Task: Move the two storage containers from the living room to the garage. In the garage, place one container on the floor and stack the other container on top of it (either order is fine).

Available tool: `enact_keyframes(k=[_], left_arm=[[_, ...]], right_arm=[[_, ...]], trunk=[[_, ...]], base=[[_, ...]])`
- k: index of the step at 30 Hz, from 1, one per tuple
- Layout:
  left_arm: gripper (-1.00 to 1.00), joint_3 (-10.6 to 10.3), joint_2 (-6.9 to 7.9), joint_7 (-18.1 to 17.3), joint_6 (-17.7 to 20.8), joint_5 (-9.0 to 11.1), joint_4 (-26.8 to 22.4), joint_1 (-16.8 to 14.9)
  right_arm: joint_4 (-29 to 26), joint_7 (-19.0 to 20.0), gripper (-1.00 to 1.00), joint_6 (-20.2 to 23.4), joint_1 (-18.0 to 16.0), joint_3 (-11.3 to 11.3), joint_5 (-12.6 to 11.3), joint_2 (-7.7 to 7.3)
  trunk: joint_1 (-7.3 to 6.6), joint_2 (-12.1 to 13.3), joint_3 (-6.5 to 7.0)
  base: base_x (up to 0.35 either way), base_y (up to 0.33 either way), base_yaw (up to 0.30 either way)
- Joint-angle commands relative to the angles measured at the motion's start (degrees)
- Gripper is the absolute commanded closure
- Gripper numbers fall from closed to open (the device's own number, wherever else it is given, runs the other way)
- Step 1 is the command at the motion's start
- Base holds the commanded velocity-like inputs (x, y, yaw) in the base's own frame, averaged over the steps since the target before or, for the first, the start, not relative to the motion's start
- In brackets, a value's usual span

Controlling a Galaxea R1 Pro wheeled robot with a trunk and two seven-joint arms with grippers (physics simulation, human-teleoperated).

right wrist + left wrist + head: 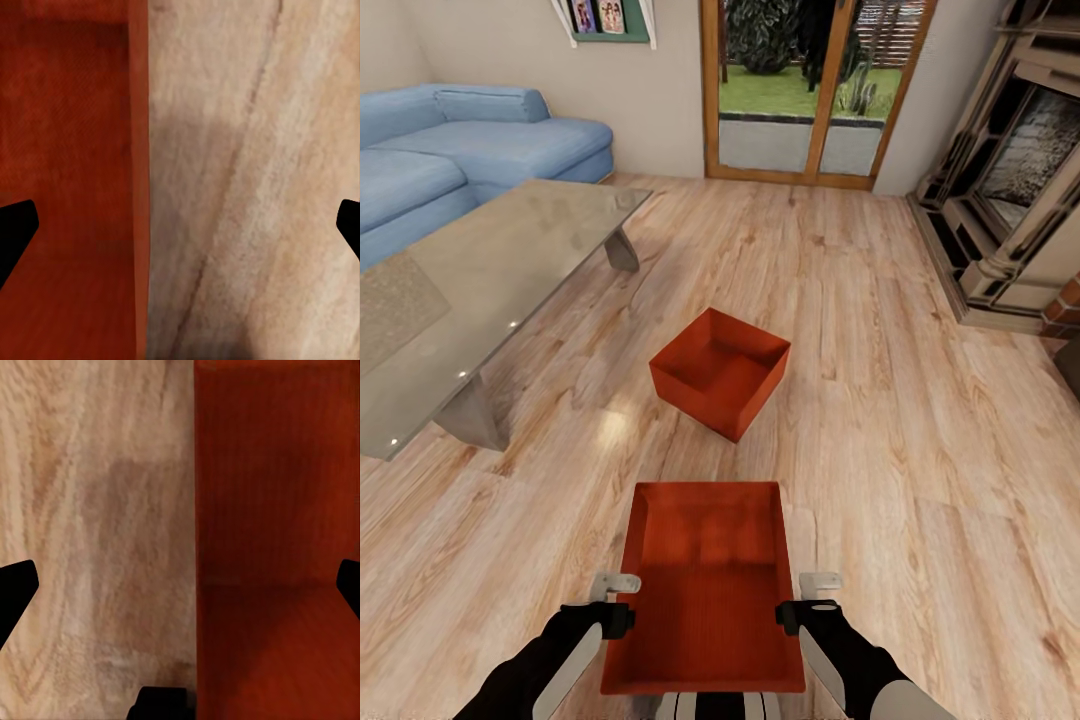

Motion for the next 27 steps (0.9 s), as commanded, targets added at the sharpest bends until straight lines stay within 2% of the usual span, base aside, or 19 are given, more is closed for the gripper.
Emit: enact_keyframes(k=[1,19,27], left_arm=[[-1.0,-0.28,0.08,0.57,0.09,0.6,-0.09,-0.04],[-1.0,-0.29,0.08,0.57,0.09,0.6,-0.27,-0.04],[-1.0,-0.29,0.08,0.52,0.09,0.6,-0.27,-0.04]], right_arm=[[-0.1,-0.51,-1.0,0.26,-0.03,0.48,-0.55,-0.05],[-0.1,-0.51,-1.0,0.22,-0.03,0.48,-0.55,-0.06],[-0.1,-0.51,-1.0,0.18,-0.03,0.48,-0.55,-0.06]], trunk=[[-0.01,-0.02,-0.13],[-0.01,-0.02,-1.73],[-0.01,-0.02,-1.93]], base=[[0.0,0.0,0.0],[0.0,0.0,0.0],[0.0,0.0,0.0]])
